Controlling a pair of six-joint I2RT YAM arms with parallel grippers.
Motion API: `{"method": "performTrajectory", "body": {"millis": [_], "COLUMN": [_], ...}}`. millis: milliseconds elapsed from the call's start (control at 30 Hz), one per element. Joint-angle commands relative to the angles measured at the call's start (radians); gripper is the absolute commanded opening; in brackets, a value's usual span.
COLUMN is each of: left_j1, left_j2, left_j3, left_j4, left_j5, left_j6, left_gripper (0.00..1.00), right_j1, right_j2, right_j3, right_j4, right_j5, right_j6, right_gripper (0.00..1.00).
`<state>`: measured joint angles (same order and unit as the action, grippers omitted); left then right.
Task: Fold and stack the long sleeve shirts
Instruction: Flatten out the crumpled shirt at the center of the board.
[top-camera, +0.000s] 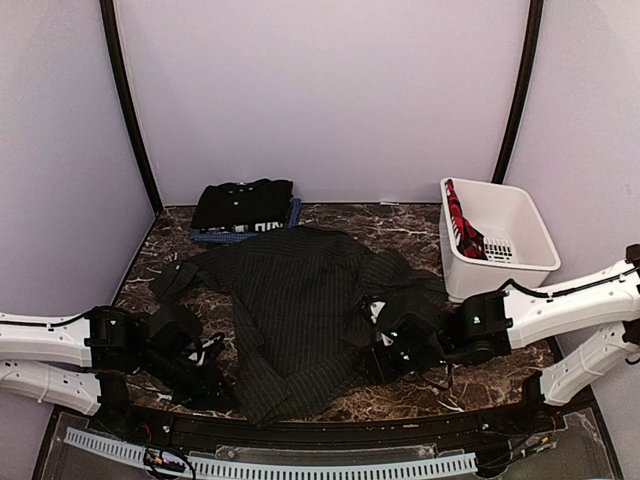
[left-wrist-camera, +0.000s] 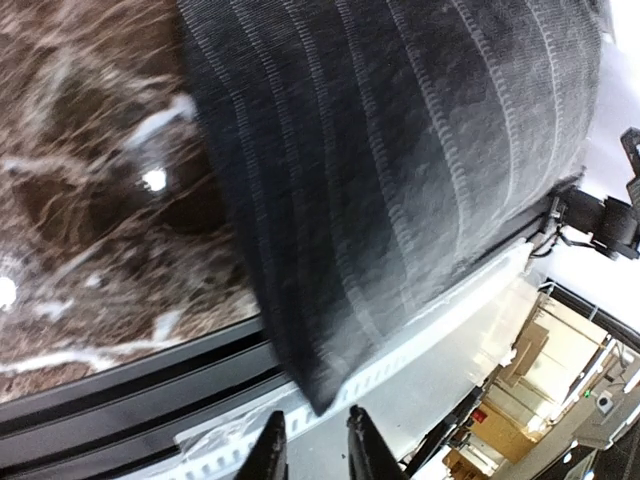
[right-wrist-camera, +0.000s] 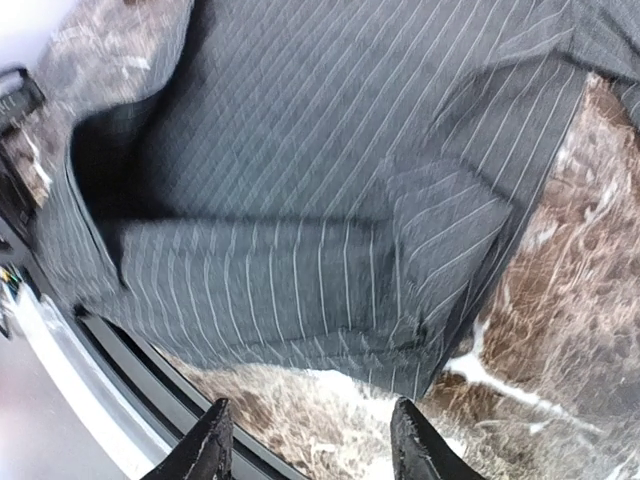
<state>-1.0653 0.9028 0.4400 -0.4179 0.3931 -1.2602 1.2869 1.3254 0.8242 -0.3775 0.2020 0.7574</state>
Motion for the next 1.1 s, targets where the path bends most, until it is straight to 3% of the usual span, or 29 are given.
{"method": "performTrajectory", "body": {"millis": [0, 200, 333, 600, 800, 1067], "left_j1": [-0.004, -0.003, -0.01, -0.052, -0.068, -0.079], "left_j2": [-0.008, 0.02, 0.084, 0.41, 0.6, 0.656], "left_j3": [0.071, 0.257, 0.367, 0.626, 0.802, 0.758], "left_j4": [-0.18, -0.351, -0.373, -0.435, -0.544, -0.537], "left_j5": [-0.015, -0.158, -0.235, -0.456, -0.586, -0.581], "left_j6": [0.026, 0.083, 0.136, 0.299, 0.396, 0.388], "left_gripper": [0.24, 0.29, 0.35, 0.57, 0.63, 0.67], "right_j1": [0.058, 0.064, 0.035, -0.041, -0.068, -0.087], "right_j2": [0.059, 0.088, 0.094, 0.149, 0.218, 0.255], "right_j3": [0.02, 0.028, 0.042, 0.071, 0.12, 0.113], "right_j4": [-0.046, -0.081, -0.093, -0.023, -0.017, -0.006], "right_j5": [0.071, 0.163, 0.212, 0.158, 0.139, 0.133], "right_j6": [0.066, 0.103, 0.09, -0.002, -0.05, -0.06], "right_gripper": [0.51, 0.58, 0.6, 0.58, 0.53, 0.53]}}
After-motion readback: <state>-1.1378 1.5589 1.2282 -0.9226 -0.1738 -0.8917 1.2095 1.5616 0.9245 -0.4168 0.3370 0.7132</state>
